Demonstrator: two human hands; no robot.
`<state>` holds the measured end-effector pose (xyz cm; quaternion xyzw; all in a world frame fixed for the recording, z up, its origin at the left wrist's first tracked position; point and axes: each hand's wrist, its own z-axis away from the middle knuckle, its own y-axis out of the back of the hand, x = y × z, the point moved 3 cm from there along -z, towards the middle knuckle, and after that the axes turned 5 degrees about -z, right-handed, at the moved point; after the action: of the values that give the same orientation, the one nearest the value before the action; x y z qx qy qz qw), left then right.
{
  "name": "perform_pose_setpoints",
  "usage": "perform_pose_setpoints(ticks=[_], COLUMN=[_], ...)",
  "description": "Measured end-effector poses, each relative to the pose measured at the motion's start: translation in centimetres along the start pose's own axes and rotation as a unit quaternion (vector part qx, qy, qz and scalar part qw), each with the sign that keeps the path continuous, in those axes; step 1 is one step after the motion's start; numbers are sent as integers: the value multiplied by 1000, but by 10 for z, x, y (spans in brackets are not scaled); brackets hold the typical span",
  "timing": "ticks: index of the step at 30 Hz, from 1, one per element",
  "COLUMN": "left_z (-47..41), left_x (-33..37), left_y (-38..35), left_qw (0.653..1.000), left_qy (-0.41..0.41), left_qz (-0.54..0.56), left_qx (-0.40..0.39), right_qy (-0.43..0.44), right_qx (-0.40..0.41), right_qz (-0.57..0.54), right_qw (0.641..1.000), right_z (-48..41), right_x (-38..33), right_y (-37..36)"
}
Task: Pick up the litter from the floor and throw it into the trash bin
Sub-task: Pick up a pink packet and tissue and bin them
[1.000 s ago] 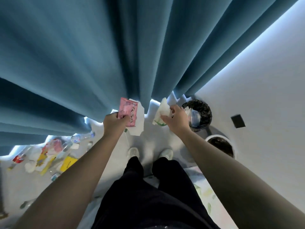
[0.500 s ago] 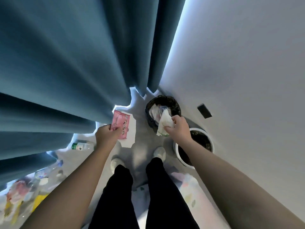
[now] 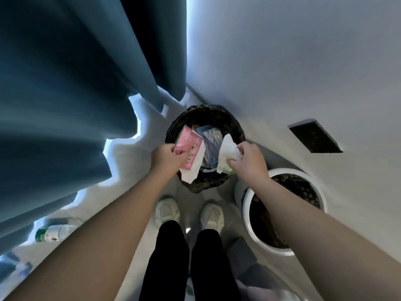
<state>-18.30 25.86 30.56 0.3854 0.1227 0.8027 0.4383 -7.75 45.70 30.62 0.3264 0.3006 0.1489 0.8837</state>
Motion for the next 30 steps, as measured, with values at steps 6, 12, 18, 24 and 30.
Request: perform_pose_setpoints(ticks=[6, 12, 18, 24, 30], left_z=[-85, -78, -80, -80, -84], left_x=[-4, -21, -56, -69, -75], left_y=[-72, -58, -38, -38, -38], left_qw=[977, 883, 854, 865, 861], left_qy=[-79, -243, -271, -301, -319], left_qz=[-190, -402, -443, -399, -395], left_qx=[-51, 10, -28, -29, -37], right_qy=[23, 22, -22, 14, 0], right_qx=[-5, -29, -73, -113, -221], right_qz=[10, 23, 42, 81, 168], right_qw=[1000, 999, 996, 990, 961], right_z=[-61, -68, -95, -95, -111], right_x=[34, 27, 15, 18, 37], right_y=[-41, -56, -91, -134, -156])
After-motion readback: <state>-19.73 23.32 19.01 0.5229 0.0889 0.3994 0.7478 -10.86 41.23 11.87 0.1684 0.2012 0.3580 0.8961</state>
